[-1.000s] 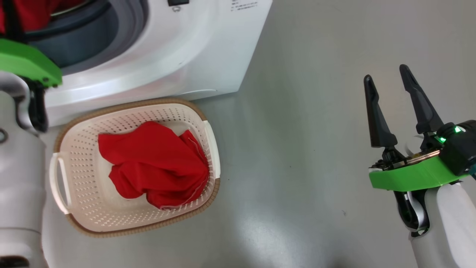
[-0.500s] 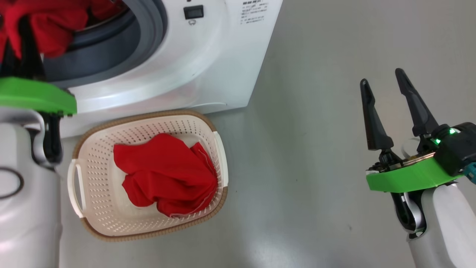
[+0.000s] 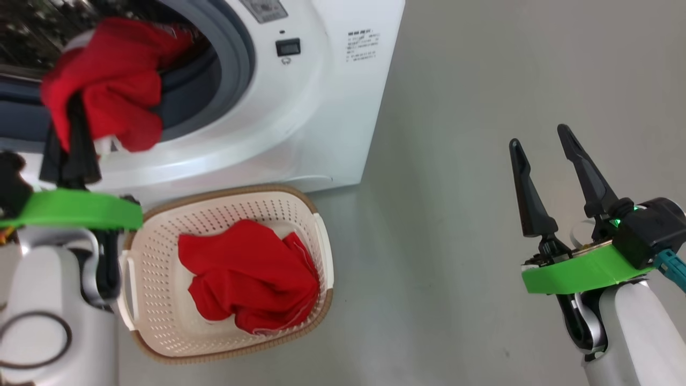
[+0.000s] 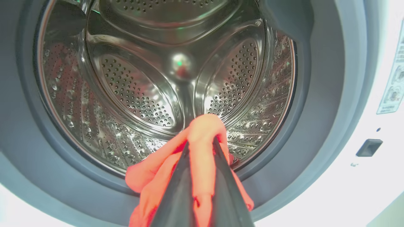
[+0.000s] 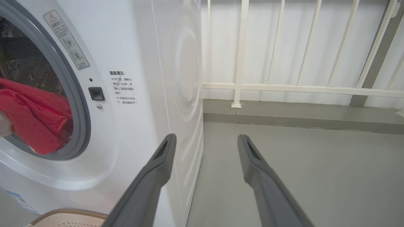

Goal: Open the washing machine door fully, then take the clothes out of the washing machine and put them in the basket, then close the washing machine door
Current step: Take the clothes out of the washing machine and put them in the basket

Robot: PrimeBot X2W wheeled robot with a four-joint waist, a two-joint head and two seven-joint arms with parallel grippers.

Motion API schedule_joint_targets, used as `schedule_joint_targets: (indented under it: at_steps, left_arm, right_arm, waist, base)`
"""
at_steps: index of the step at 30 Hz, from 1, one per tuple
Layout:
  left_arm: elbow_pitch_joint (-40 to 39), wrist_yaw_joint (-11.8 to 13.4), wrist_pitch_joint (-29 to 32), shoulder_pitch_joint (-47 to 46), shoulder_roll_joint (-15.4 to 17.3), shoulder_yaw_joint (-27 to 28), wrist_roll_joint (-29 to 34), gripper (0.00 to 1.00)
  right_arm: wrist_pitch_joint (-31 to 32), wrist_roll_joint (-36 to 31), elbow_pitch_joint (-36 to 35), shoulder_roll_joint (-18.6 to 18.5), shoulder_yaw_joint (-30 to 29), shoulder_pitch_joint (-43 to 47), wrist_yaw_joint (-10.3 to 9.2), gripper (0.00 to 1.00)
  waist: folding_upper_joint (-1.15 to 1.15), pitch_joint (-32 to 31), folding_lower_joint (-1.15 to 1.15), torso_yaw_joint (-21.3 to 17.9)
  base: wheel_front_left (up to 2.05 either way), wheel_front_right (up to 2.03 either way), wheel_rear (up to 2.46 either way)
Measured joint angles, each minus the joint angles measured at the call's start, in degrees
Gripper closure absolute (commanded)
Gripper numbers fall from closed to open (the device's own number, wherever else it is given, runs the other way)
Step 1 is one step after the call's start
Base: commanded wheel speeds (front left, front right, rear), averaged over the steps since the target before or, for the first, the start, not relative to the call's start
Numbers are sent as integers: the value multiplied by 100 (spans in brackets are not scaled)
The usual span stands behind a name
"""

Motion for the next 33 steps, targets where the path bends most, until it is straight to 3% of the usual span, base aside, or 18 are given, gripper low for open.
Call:
schedule_joint_targets:
  at_steps: [20, 28, 33]
  left_arm:
    - [-1790, -82, -1, 1586, -335, 111, -11, 100]
    - [-2962, 122, 14, 2089, -374, -218, -16, 100]
    - [-3136, 241, 248, 2320, -387, -439, -147, 100]
  right_arm:
    - [0, -1, 26, 75, -190, 624, 0, 0]
    - [0, -1, 4, 86, -280, 706, 0, 0]
    - [0, -1, -32, 87, -285, 705, 0, 0]
  waist:
    - [0, -955, 0, 210]
    - [0, -1093, 0, 323]
    - [0, -980, 0, 344]
  base:
    - [0, 0, 0]
    - [0, 0, 0]
    - [0, 0, 0]
